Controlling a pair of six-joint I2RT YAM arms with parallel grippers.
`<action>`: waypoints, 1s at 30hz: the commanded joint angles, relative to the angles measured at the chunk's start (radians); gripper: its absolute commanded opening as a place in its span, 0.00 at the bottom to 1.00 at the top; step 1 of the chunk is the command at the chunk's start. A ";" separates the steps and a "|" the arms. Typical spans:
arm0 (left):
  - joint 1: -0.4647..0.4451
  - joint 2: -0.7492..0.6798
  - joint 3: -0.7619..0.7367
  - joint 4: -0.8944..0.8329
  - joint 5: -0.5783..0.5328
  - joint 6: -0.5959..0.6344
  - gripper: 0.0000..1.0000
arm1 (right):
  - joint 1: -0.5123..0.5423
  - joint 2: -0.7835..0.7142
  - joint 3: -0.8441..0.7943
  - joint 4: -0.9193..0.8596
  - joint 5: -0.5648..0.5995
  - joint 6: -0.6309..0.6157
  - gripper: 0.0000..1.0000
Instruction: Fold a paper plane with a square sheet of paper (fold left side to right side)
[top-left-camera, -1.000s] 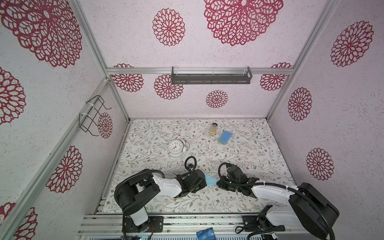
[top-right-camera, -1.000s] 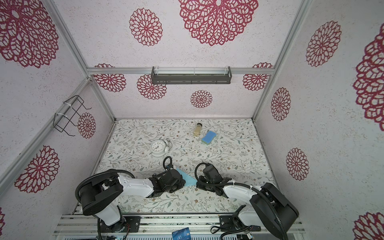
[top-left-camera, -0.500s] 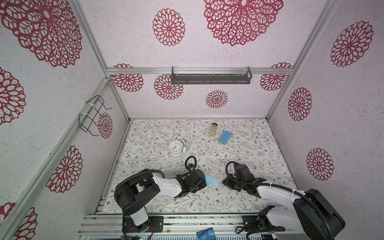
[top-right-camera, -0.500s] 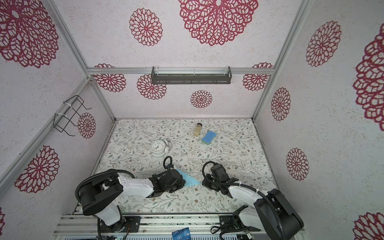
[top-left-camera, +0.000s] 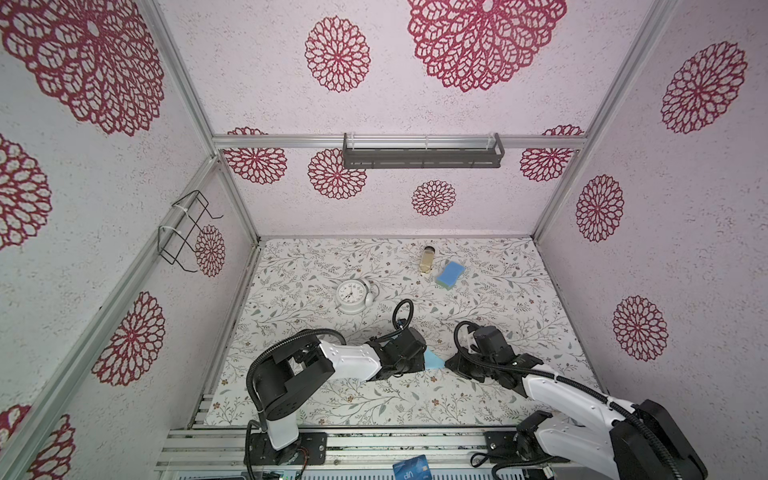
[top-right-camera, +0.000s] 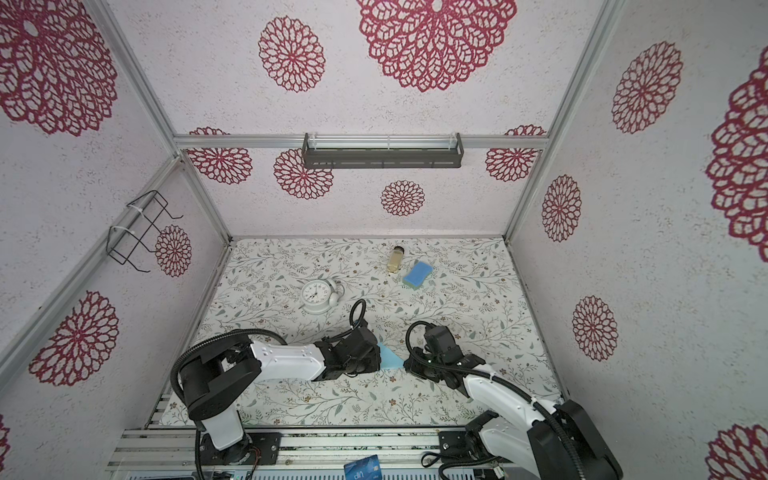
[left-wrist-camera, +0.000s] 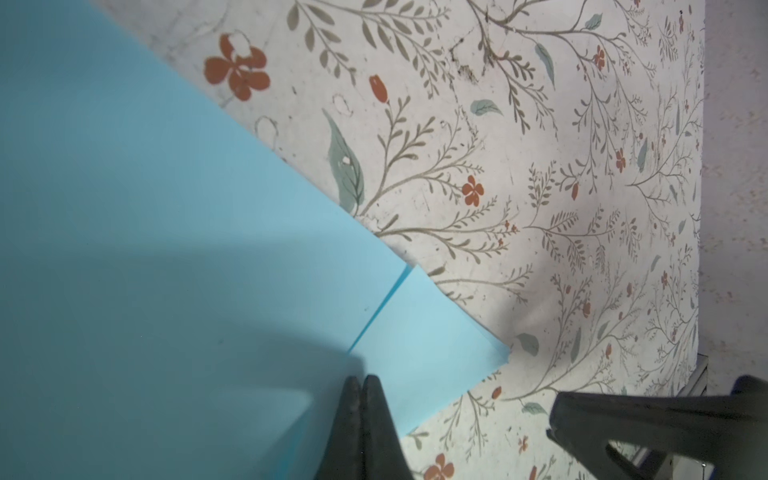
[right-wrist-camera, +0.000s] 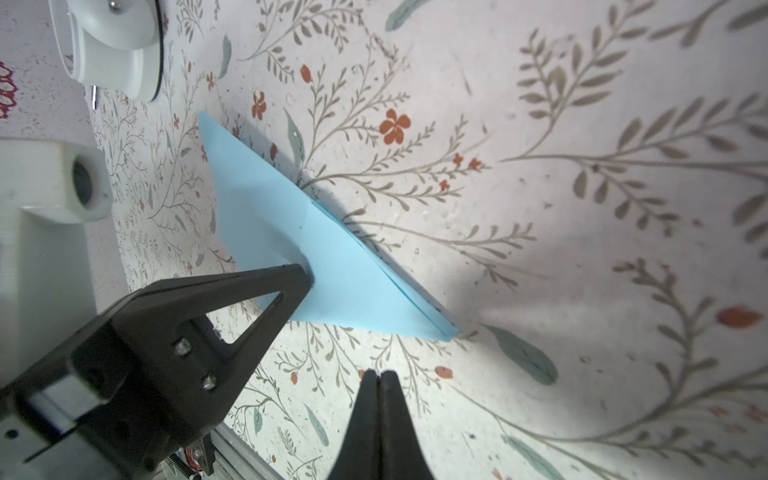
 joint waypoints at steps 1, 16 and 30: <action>0.001 0.013 -0.027 -0.069 0.005 0.020 0.00 | 0.002 0.034 0.030 0.030 -0.035 -0.025 0.00; 0.001 -0.068 -0.112 0.003 -0.009 -0.013 0.00 | 0.015 0.223 0.058 0.099 -0.018 -0.070 0.00; 0.001 -0.199 -0.297 0.057 -0.026 -0.094 0.00 | 0.016 0.218 -0.017 0.126 0.013 -0.038 0.00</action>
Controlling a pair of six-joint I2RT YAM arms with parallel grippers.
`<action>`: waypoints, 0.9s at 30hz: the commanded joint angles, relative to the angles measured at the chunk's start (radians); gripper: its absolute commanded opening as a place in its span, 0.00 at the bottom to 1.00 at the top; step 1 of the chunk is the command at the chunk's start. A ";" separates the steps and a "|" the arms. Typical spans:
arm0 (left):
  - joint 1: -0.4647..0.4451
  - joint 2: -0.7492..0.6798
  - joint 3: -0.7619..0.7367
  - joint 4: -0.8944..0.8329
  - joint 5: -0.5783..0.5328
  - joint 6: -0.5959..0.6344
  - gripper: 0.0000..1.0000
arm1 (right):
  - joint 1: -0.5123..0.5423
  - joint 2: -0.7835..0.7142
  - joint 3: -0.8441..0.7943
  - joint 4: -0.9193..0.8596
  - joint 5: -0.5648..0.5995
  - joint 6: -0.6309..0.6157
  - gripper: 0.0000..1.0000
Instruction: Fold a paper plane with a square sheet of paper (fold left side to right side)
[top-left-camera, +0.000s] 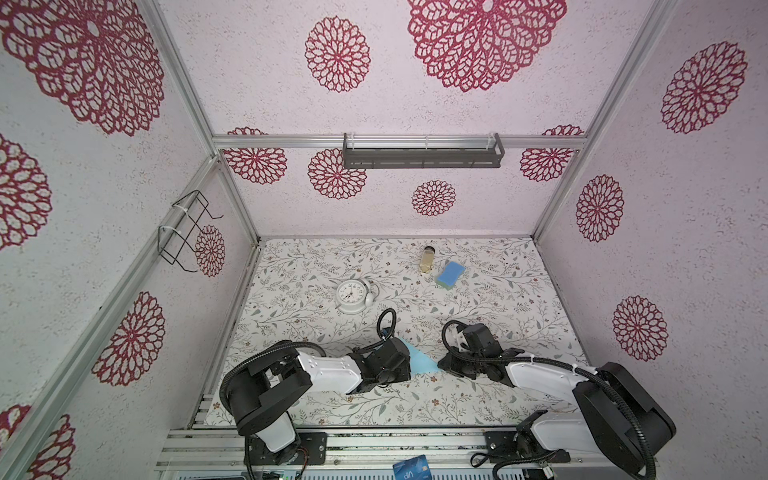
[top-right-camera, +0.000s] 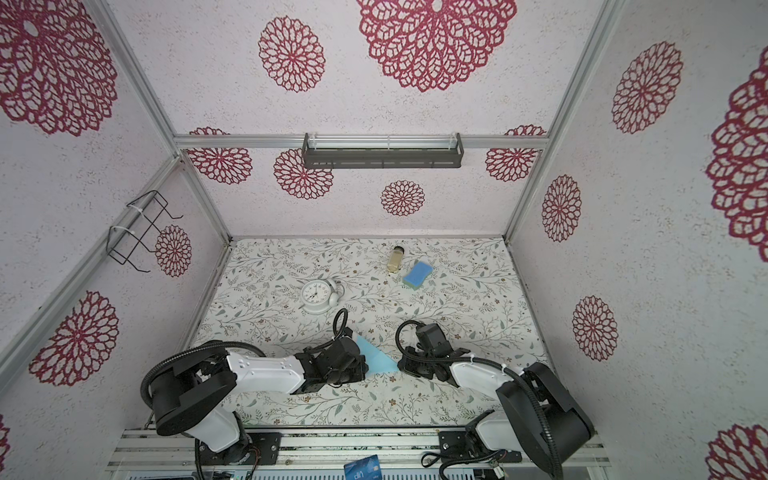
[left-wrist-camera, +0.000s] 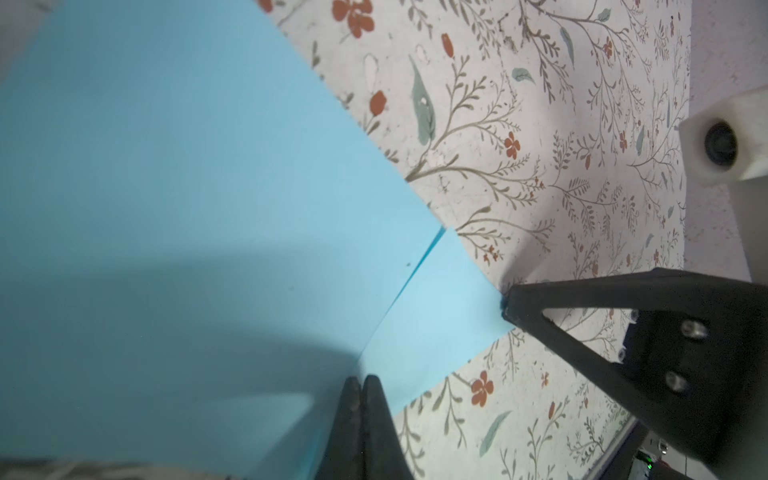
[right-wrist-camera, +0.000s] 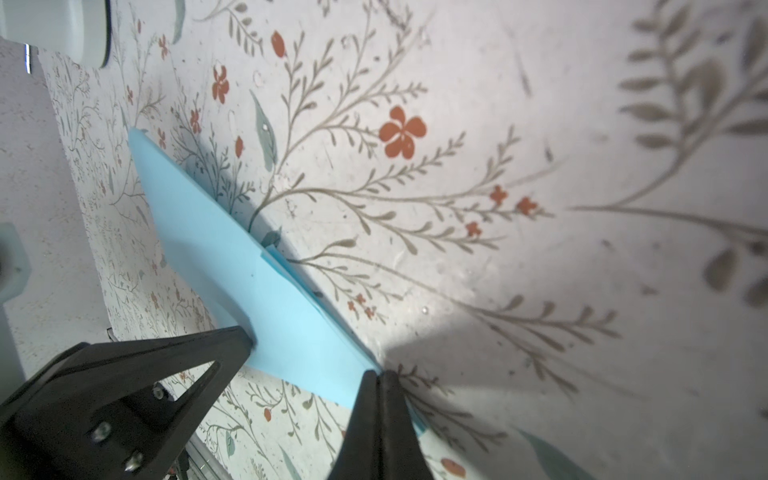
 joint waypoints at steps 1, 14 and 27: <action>0.000 -0.030 -0.072 -0.032 -0.026 -0.049 0.00 | 0.005 0.001 -0.032 -0.037 0.039 0.012 0.00; -0.018 -0.151 -0.230 -0.005 -0.068 -0.143 0.00 | 0.005 -0.013 -0.062 -0.018 0.049 0.049 0.00; -0.030 -0.236 -0.266 0.104 -0.086 -0.229 0.00 | 0.047 -0.128 -0.170 0.083 0.099 0.294 0.00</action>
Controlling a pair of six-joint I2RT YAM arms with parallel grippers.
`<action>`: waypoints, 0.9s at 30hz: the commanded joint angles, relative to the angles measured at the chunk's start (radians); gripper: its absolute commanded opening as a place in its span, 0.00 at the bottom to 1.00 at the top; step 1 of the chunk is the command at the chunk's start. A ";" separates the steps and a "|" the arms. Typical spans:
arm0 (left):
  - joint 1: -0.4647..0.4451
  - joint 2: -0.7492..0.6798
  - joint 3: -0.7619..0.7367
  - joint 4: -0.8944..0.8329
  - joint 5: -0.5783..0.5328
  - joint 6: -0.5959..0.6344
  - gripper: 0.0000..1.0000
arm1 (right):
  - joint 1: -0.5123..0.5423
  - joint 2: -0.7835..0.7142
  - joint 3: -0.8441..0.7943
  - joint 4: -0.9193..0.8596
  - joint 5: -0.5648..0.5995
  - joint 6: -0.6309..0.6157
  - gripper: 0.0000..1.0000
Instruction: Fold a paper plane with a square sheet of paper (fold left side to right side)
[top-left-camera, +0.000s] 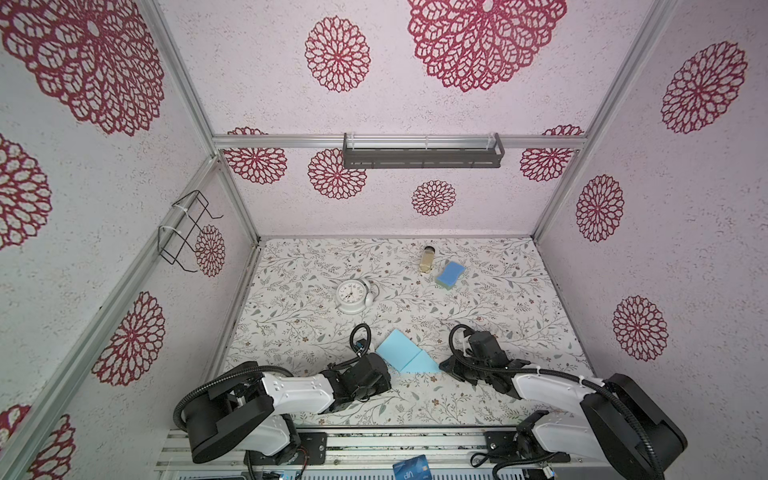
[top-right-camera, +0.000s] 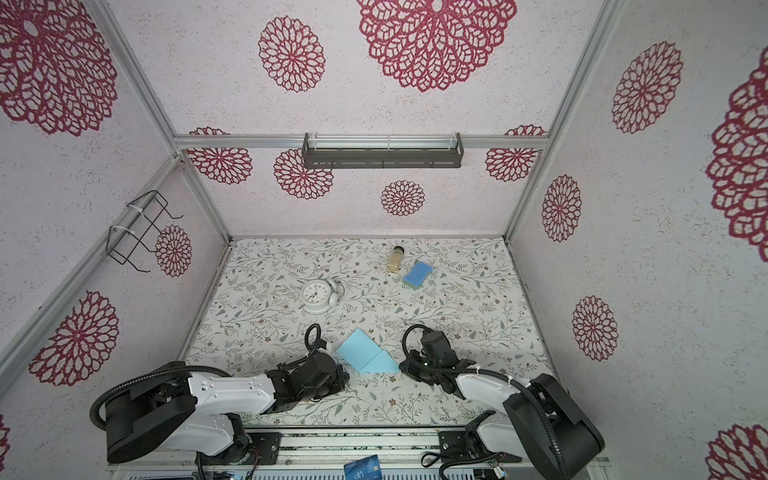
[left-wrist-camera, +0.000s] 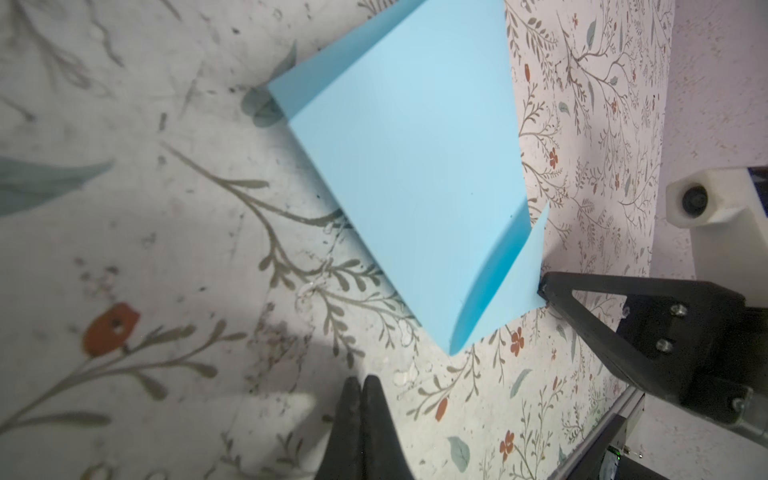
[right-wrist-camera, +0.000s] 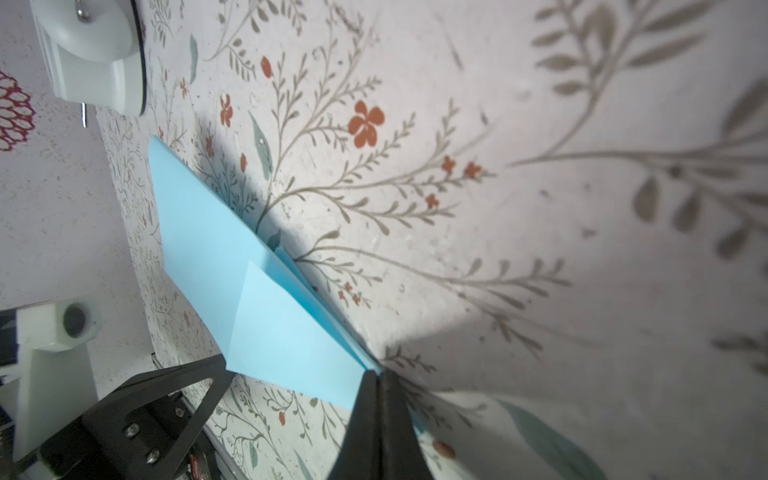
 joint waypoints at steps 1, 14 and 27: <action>-0.019 -0.009 -0.026 0.063 -0.024 -0.062 0.00 | 0.031 -0.045 -0.044 -0.050 0.073 0.129 0.00; -0.083 0.013 -0.039 0.235 -0.147 -0.119 0.24 | 0.102 -0.102 -0.024 -0.073 0.132 0.211 0.00; -0.083 0.158 -0.012 0.401 -0.134 -0.127 0.28 | 0.112 -0.102 -0.033 -0.076 0.147 0.212 0.00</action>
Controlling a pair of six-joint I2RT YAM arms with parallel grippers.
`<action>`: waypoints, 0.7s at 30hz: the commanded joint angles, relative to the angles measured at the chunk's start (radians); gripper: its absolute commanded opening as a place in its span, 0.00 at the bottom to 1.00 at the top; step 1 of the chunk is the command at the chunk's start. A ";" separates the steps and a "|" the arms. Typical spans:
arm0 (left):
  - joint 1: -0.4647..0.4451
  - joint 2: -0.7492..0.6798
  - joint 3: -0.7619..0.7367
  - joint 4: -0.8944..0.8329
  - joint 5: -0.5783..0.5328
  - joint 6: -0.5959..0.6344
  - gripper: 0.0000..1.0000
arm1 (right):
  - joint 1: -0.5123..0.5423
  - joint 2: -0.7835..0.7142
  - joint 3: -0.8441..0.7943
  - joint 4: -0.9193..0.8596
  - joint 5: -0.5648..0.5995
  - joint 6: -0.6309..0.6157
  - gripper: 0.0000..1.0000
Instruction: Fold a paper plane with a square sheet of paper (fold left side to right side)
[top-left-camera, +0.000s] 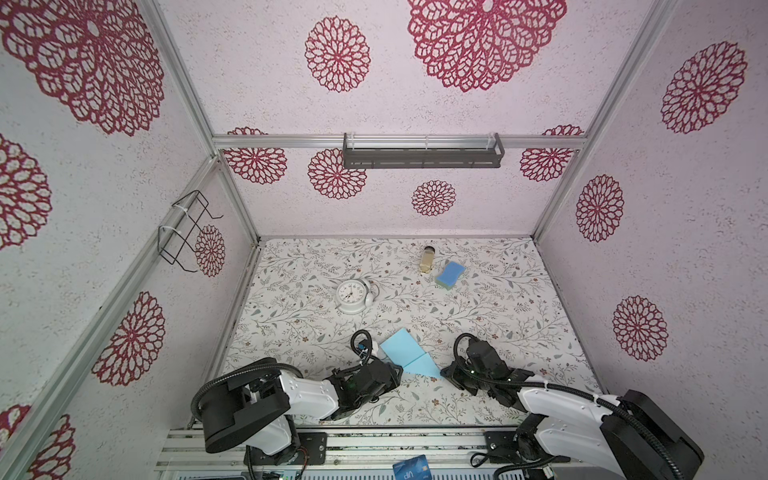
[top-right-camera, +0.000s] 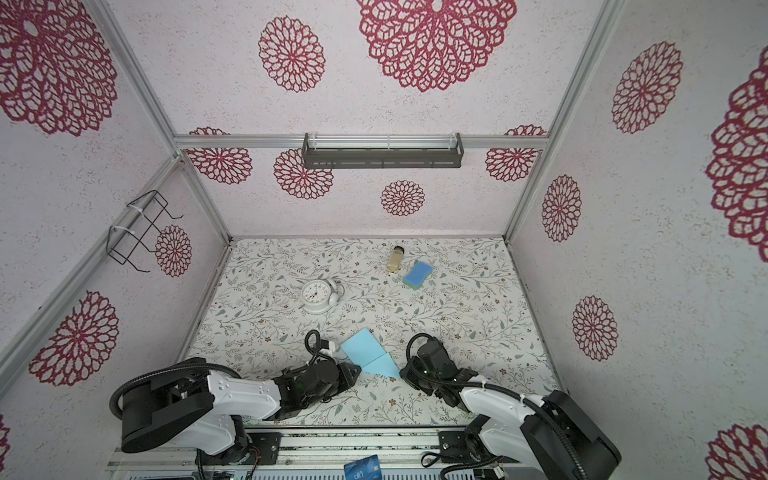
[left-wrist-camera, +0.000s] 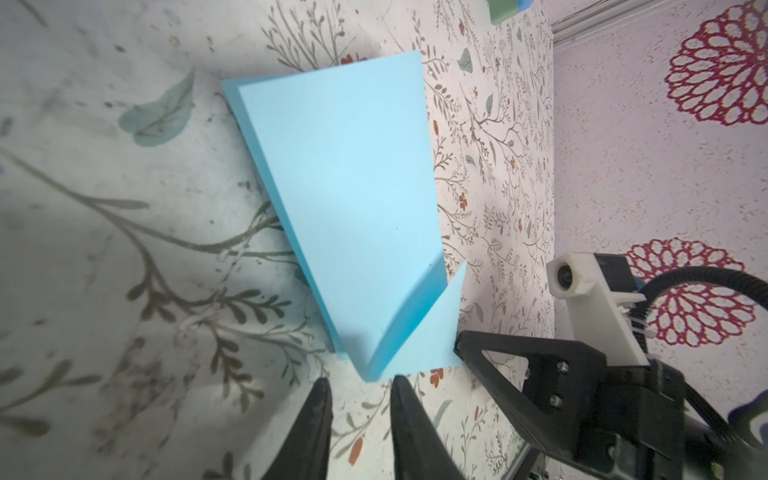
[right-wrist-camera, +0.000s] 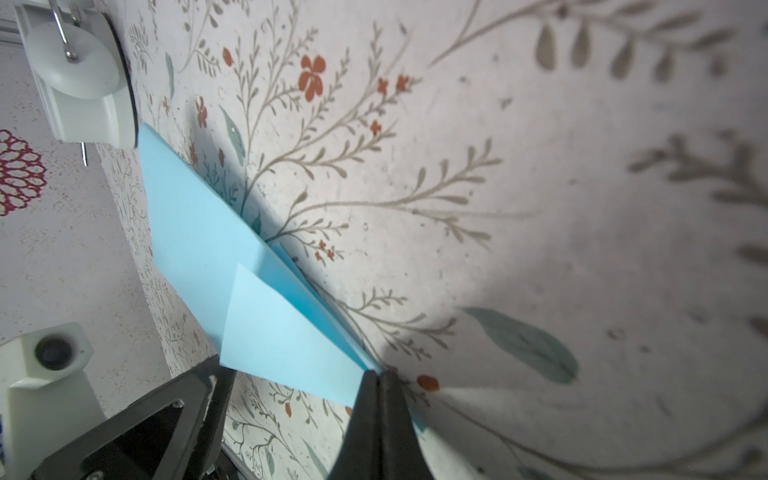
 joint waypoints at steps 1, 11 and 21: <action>-0.007 0.055 0.018 0.102 -0.005 -0.023 0.28 | 0.005 -0.004 0.004 -0.033 0.028 0.015 0.00; -0.004 0.122 0.028 0.169 0.004 -0.034 0.29 | 0.005 -0.012 0.003 -0.041 0.031 0.014 0.00; 0.003 0.058 0.032 0.083 0.009 -0.026 0.29 | 0.005 -0.019 -0.006 -0.040 0.033 0.014 0.00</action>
